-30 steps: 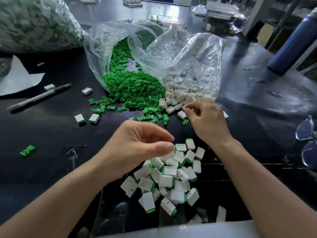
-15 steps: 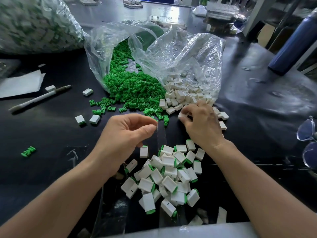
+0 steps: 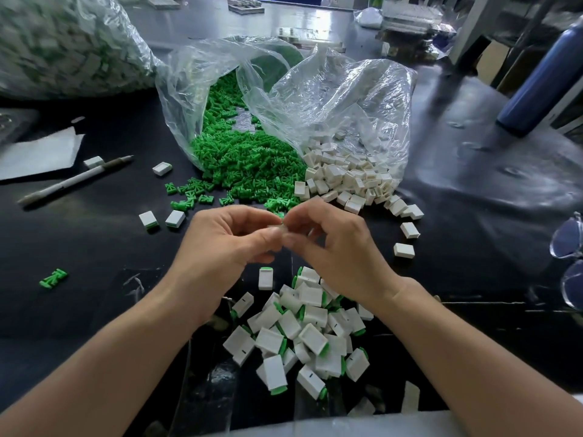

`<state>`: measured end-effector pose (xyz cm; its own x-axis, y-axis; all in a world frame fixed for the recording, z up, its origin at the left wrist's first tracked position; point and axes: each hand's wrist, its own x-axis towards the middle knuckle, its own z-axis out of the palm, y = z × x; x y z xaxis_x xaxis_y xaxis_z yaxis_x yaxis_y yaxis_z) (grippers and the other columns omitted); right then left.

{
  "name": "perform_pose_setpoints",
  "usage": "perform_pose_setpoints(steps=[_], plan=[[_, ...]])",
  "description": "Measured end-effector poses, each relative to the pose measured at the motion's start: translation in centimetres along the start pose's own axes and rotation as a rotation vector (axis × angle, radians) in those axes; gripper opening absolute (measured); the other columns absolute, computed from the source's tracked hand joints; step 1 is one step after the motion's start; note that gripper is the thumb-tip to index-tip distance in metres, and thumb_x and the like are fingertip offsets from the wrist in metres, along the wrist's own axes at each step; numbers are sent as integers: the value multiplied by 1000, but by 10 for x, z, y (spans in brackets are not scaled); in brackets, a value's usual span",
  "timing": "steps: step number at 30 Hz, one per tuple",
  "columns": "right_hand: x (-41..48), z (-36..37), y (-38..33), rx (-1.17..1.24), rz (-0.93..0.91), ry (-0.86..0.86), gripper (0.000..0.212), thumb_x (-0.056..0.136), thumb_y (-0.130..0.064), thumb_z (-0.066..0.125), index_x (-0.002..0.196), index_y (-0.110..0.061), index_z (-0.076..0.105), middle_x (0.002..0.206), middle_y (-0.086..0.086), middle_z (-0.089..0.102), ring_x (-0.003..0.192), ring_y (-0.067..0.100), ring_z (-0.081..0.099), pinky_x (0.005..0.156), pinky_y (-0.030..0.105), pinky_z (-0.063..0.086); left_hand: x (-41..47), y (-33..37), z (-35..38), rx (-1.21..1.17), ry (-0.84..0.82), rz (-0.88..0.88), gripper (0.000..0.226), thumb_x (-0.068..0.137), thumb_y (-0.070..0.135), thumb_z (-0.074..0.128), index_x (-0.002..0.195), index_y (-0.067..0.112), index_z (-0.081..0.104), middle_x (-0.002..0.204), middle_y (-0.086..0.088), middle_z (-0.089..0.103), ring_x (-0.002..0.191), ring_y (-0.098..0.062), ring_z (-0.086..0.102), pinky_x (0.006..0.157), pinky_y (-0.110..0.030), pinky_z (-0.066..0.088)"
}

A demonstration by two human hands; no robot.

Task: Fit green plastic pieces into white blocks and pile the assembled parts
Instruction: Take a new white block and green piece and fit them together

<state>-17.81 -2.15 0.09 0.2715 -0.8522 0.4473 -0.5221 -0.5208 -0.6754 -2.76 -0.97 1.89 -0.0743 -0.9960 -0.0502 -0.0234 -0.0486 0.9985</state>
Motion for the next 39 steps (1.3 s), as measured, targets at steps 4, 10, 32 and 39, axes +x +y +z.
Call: perform_pose_setpoints(steps=[4,10,32,39], plan=[[5,-4,4,-182,89,-34,26,88,-17,59,112,-6,64,109,5,65,100,14,57,89,20,40,5,-1,-3,-85,109,6,17,79,-7,62,78,10,67,63,1,69,58,-9,66,52,-17,52],[8,3,11,-477,35,-438,48,97,-40,36,142,-25,32,150,-10,28,141,5,12,112,26,8,4,-1,-2,-171,91,-9,23,79,-12,58,83,9,65,65,2,70,62,-10,68,56,-16,53],[9,-1,9,-521,-6,-381,25,90,-25,55,113,-16,60,116,0,58,113,19,47,97,30,29,3,0,-1,-42,95,-2,25,77,-9,63,81,15,67,77,-5,68,57,-8,64,49,-17,51],[8,-2,8,-533,20,-374,25,91,-26,54,114,-19,63,108,4,56,106,23,47,92,33,31,3,-1,-1,-34,93,-3,26,76,-9,64,79,17,68,77,-5,68,59,-8,65,50,-18,51]])
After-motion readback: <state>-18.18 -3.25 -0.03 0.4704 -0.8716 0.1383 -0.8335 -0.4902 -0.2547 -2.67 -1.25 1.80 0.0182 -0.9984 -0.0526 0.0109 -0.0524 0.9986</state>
